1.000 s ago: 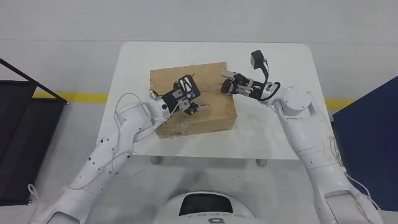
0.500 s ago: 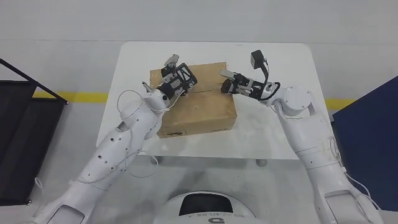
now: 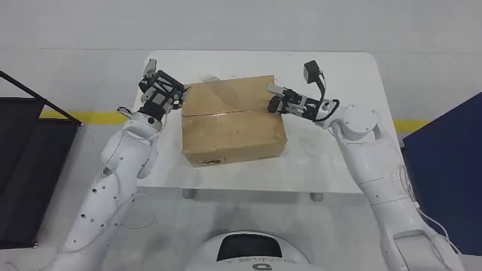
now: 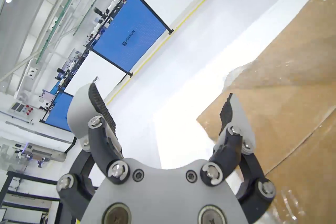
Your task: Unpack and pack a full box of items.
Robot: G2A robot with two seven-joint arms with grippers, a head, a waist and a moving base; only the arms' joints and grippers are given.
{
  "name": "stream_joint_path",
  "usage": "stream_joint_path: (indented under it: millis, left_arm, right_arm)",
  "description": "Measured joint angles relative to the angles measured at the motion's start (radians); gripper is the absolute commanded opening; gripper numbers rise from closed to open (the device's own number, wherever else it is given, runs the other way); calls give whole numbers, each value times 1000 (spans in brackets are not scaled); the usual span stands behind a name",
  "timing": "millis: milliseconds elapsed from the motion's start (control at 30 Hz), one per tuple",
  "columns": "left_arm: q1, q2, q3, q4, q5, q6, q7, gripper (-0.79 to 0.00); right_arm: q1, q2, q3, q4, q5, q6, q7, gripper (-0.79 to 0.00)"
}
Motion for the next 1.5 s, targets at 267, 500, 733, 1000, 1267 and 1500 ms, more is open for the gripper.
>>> stream_joint_path:
  millis: [267,500,733,1000,1267,1500]
  left_arm:
    - [79,10,-119,30,-125,-90,83,0]
    - [26,14,-58,87,-106,-292,153,0]
    - [-63,0,67,106,-55,-309,152,0]
    - [-183,-25,216,195,12,-297,136,0]
    - [-263,-53,312,287,37,-224,140,0]
    - [-309,-74,376,354,42,-197,134,0]
  right_arm:
    - [0,0,0,0,0,0,0,0]
    - [0,0,0,0,0,0,0,0]
    - [0,0,0,0,0,0,0,0]
    - [0,0,0,0,0,0,0,0]
    - [0,0,0,0,0,0,0,0]
    - [0,0,0,0,0,0,0,0]
